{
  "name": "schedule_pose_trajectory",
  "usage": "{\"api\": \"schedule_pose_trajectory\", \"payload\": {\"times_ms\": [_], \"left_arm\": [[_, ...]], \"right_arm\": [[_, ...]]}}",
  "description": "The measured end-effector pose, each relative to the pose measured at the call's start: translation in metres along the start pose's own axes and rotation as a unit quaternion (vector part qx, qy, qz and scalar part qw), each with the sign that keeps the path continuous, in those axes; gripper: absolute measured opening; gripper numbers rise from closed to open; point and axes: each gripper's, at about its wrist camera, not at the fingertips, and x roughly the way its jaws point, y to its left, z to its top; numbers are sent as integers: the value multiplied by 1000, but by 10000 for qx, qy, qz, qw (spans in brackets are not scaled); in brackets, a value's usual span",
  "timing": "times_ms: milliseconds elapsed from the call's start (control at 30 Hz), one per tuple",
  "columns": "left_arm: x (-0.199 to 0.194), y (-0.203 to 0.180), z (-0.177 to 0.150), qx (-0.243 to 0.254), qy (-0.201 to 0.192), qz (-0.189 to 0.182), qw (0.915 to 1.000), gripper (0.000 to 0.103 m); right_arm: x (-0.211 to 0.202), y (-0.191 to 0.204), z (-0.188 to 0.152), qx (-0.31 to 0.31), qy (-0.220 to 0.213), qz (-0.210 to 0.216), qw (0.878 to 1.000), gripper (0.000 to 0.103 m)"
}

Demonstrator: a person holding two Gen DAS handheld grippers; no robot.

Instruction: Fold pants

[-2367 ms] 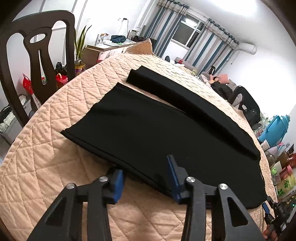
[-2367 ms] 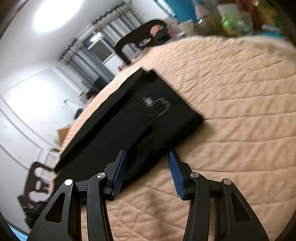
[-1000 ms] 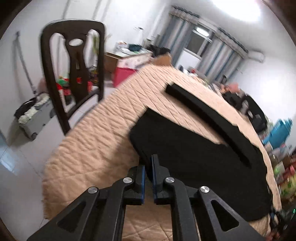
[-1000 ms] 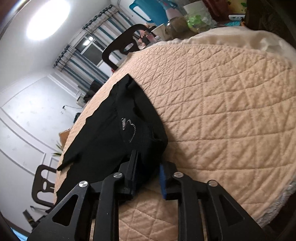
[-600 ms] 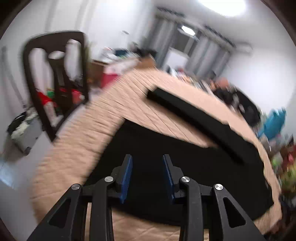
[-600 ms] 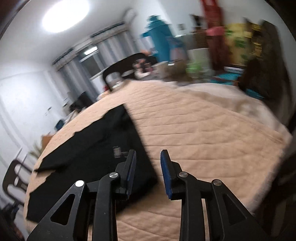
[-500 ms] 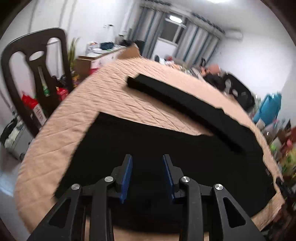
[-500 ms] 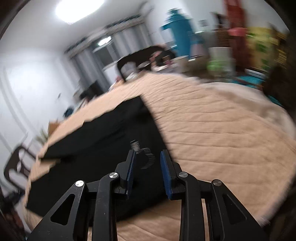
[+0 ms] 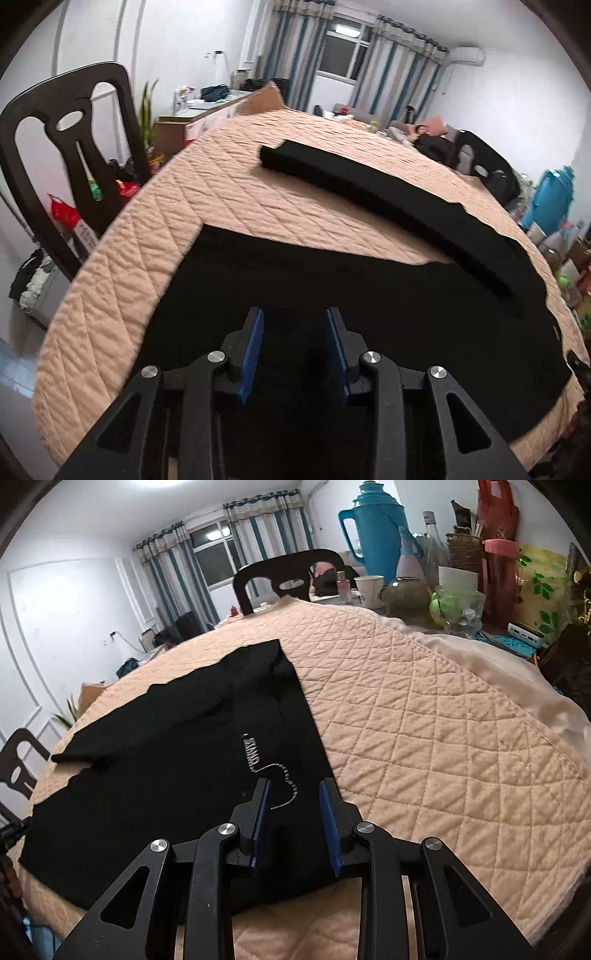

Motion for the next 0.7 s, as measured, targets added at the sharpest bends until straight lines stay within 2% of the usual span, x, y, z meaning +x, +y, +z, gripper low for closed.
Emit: {"api": "schedule_pose_trajectory", "payload": {"times_ms": [67,167,300,367,400,467,700], "left_arm": [[-6,-8,-7,75,-11,-81,9999,38],[-16,-26,-19,357,-69,-274,9990,46],[-17,-48,-34,736,-53,-532,9959,50],[-10,-52,-40,763,21,-407,9963,50],[-11,-53,-41,816,-92,-360,9960,50],[-13,-58,-44,950,-110,-232,9951,50],[-14,-62,-43,928,-64,-244,9954,51]], "right_arm": [[5,11,-4,-177,93,11,9998,28],[1,32,-12,-505,46,122,9986,28],[-1,69,-24,-1031,31,623,9927,32],[8,80,-31,-1275,145,690,9893,32],[13,82,-35,-1348,206,611,9888,32],[12,84,-40,-1532,57,543,9867,32],[8,88,-38,-1620,85,455,9857,33]]}}
